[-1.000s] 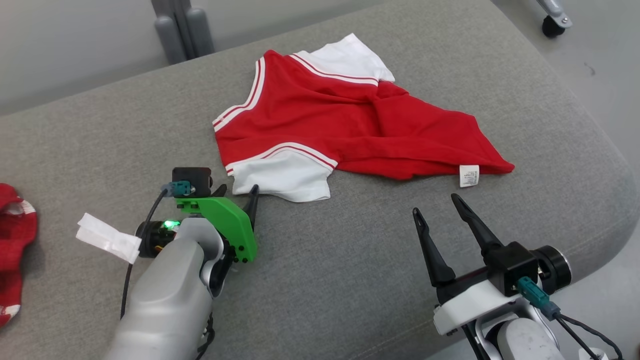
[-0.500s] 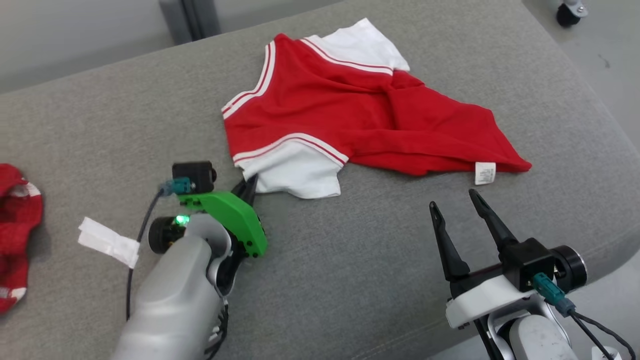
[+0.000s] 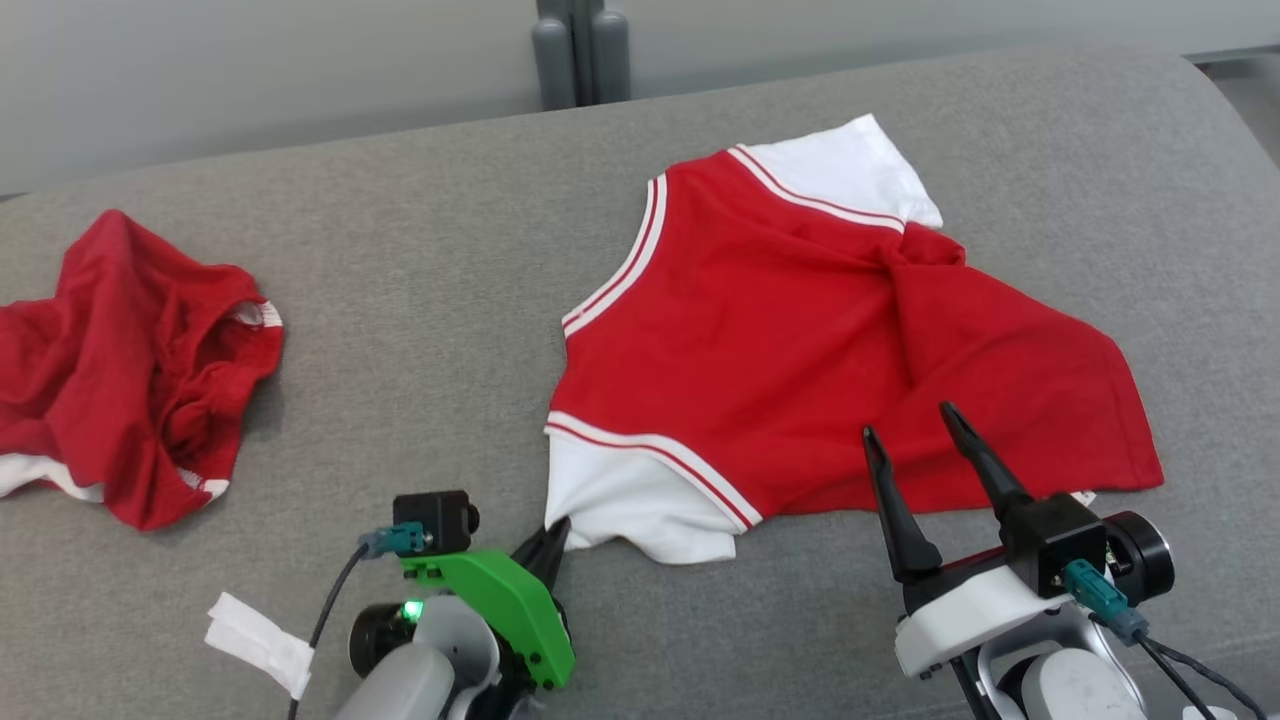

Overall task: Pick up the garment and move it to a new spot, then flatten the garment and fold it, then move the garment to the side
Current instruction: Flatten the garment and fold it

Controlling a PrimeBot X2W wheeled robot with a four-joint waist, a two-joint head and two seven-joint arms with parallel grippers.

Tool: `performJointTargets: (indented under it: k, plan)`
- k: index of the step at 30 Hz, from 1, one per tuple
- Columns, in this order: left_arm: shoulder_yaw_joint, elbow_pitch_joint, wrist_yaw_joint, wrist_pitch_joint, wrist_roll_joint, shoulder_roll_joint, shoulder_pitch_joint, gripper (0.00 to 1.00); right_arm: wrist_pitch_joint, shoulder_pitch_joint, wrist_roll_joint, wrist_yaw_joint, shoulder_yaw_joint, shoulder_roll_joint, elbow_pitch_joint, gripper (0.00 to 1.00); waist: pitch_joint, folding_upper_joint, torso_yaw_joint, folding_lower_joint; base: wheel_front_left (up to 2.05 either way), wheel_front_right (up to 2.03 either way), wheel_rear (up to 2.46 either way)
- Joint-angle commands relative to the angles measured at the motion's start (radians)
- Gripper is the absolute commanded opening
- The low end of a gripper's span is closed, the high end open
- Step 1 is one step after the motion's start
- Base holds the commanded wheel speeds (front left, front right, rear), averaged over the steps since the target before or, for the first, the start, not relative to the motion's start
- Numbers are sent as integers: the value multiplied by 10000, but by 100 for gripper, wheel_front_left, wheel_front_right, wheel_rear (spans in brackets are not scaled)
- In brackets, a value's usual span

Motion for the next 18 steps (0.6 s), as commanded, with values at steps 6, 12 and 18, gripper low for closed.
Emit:
performJointTargets:
  k: [6,12,18]
  plan:
    - [39,-1858,835,764,-87,678,942,100,86,176,103,-7,97,-27,53,100,-754,0,566,0,0,0,0]
    - [235,-2844,1365,1344,154,1229,91,100,109,268,86,-7,119,-28,2,100,-818,0,129,0,0,0,0]
    - [33,-1461,1264,1934,373,940,-1414,100,105,103,91,-7,299,-27,-103,100,-536,0,-653,0,0,0,0]
